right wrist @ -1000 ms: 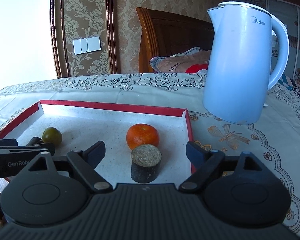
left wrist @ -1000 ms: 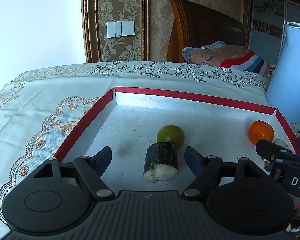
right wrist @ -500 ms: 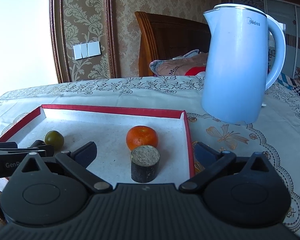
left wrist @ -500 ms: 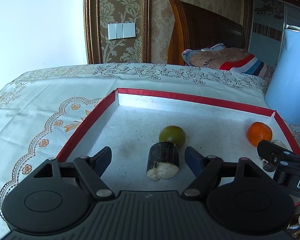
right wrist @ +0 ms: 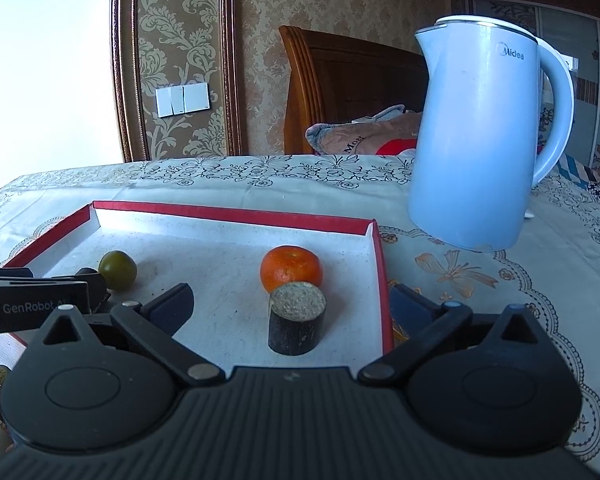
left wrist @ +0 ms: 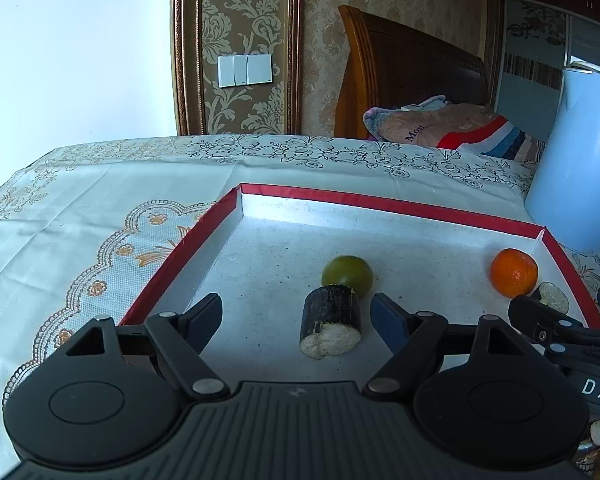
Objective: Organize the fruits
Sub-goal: 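Withdraw both grippers from the tray toward the produce on the tablecloth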
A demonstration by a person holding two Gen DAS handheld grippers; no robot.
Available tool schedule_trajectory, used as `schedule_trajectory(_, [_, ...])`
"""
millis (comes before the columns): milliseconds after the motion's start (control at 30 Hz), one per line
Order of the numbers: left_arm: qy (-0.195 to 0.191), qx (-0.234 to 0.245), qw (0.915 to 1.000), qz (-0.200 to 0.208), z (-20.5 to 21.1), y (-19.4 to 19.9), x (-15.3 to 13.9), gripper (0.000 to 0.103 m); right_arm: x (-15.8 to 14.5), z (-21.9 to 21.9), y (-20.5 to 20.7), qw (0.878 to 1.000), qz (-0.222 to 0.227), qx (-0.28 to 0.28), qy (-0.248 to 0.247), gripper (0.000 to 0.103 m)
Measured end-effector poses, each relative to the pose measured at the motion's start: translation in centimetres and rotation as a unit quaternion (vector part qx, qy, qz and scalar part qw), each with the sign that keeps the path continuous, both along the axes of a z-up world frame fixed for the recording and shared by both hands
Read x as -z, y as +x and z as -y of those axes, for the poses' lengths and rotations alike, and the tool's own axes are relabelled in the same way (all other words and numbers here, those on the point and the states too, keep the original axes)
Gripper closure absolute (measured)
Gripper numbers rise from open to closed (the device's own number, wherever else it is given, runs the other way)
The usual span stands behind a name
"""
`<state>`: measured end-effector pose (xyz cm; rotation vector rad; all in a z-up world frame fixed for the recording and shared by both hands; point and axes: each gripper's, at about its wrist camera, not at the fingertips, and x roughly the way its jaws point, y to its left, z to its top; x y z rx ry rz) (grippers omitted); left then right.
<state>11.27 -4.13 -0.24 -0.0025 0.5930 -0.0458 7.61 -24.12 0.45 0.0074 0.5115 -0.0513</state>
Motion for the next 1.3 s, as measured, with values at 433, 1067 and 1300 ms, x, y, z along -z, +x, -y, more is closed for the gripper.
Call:
schedule_trajectory(433, [0.001, -0.005, 0.9999, 0.012, -0.9, -1.2, -0.4, 0.021, -0.4, 0.2, -1.8, 1.0, 0.01, -0.01, 0.005, 0.0])
schedule_trajectory(1067, [-0.016, 0.004, 0.9996, 0.021, -2.8, -4.2, -0.7, 0.02, -0.5, 0.0, -4.5, 0.999, 0.008, -0.027, 0.018, 0.0])
schedule_trajectory(1300, [-0.027, 0.005, 0.9994, 0.021, -3.4, -5.2, -0.7, 0.02, -0.4, 0.1, -5.3, 0.999, 0.003, -0.03, 0.025, 0.0])
